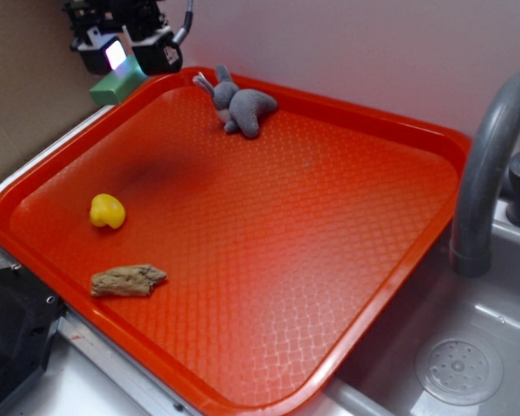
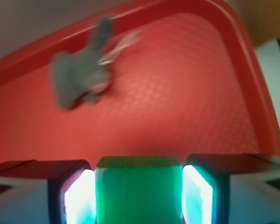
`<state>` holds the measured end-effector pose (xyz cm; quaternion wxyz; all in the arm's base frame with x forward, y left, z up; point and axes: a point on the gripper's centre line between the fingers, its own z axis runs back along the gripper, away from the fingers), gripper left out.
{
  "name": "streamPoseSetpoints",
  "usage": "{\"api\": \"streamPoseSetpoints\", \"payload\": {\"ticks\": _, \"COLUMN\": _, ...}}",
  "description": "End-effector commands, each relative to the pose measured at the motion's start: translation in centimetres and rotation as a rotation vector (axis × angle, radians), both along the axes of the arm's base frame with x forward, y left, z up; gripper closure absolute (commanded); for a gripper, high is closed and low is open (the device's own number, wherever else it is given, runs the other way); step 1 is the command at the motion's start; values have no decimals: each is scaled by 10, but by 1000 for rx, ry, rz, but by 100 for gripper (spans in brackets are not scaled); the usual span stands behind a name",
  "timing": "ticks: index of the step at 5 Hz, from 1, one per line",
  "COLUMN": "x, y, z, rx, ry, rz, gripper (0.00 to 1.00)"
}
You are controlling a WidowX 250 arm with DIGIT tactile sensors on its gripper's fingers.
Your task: Grab the green block.
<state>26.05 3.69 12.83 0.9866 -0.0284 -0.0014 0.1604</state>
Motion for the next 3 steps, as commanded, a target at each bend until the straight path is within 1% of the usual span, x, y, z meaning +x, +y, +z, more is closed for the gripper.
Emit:
{"api": "streamPoseSetpoints", "payload": {"ticks": 1, "x": -22, "y": -50, "z": 99, "rx": -154, "ry": -147, "rz": -169, "gripper": 100}}
{"api": "streamPoseSetpoints", "payload": {"ticks": 2, "x": -27, "y": -62, "z": 124, "rx": -206, "ry": -183, "rz": -189, "gripper": 100}}
{"api": "streamPoseSetpoints", "payload": {"ticks": 3, "x": -23, "y": -67, "z": 121, "rx": -213, "ry": -125, "rz": -197, "gripper": 100}}
